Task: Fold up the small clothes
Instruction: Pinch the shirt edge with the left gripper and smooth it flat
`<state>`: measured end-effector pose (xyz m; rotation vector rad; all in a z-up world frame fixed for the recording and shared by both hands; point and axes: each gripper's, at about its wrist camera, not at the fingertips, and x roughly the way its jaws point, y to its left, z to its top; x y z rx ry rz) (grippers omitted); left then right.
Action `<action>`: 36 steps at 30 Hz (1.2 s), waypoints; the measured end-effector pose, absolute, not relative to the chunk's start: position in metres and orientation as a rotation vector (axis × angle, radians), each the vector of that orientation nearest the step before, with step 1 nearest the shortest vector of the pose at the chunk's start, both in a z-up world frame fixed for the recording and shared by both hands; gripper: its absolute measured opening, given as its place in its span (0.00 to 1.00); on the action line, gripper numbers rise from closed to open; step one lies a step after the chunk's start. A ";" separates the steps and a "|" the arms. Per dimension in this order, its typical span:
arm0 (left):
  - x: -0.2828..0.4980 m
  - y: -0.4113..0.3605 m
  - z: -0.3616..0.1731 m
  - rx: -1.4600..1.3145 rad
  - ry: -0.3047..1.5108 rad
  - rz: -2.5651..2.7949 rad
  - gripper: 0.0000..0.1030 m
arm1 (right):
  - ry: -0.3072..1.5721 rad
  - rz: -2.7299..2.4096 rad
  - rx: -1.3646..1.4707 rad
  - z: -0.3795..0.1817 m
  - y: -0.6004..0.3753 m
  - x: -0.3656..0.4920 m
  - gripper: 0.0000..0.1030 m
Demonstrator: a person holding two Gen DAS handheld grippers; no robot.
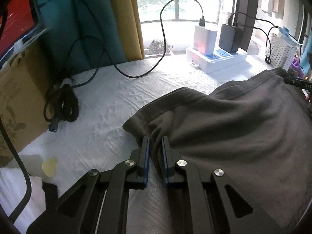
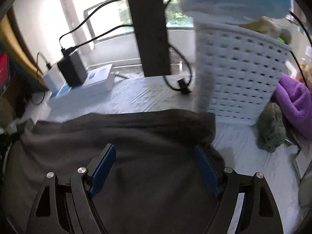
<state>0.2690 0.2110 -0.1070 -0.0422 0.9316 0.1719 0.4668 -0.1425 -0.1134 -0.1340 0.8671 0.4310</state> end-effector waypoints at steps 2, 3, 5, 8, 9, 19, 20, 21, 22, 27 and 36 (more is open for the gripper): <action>0.268 0.213 -0.106 -0.056 0.933 0.186 0.15 | 0.875 0.377 -0.121 -0.114 -0.150 0.468 0.81; 0.267 0.214 -0.106 -0.073 0.936 0.189 0.15 | 0.876 0.361 -0.117 -0.113 -0.152 0.467 0.81; 0.264 0.215 -0.103 -0.085 0.938 0.195 0.15 | 0.864 0.347 -0.125 -0.108 -0.156 0.462 0.81; 0.254 0.218 -0.095 -0.116 0.922 0.210 0.17 | 0.840 0.335 -0.133 -0.097 -0.165 0.446 0.81; 0.251 0.219 -0.093 -0.127 0.917 0.215 0.17 | 0.833 0.331 -0.134 -0.093 -0.168 0.440 0.81; 0.192 0.199 -0.079 -0.184 0.895 0.156 0.40 | 0.798 0.309 -0.131 -0.077 -0.195 0.378 0.81; 0.185 0.195 -0.079 -0.201 0.890 0.128 0.46 | 0.799 0.310 -0.128 -0.078 -0.196 0.372 0.81; 0.176 0.191 -0.079 -0.221 0.884 0.099 0.53 | 0.802 0.310 -0.126 -0.078 -0.199 0.363 0.81; 0.168 0.187 -0.079 -0.233 0.882 0.081 0.55 | 0.804 0.308 -0.127 -0.080 -0.200 0.357 0.81; 0.135 0.168 -0.087 -0.238 0.902 0.059 0.56 | 0.825 0.291 -0.125 -0.092 -0.210 0.328 0.81; 0.097 0.165 -0.107 -0.284 0.937 0.059 0.56 | 0.836 0.260 -0.151 -0.109 -0.217 0.281 0.81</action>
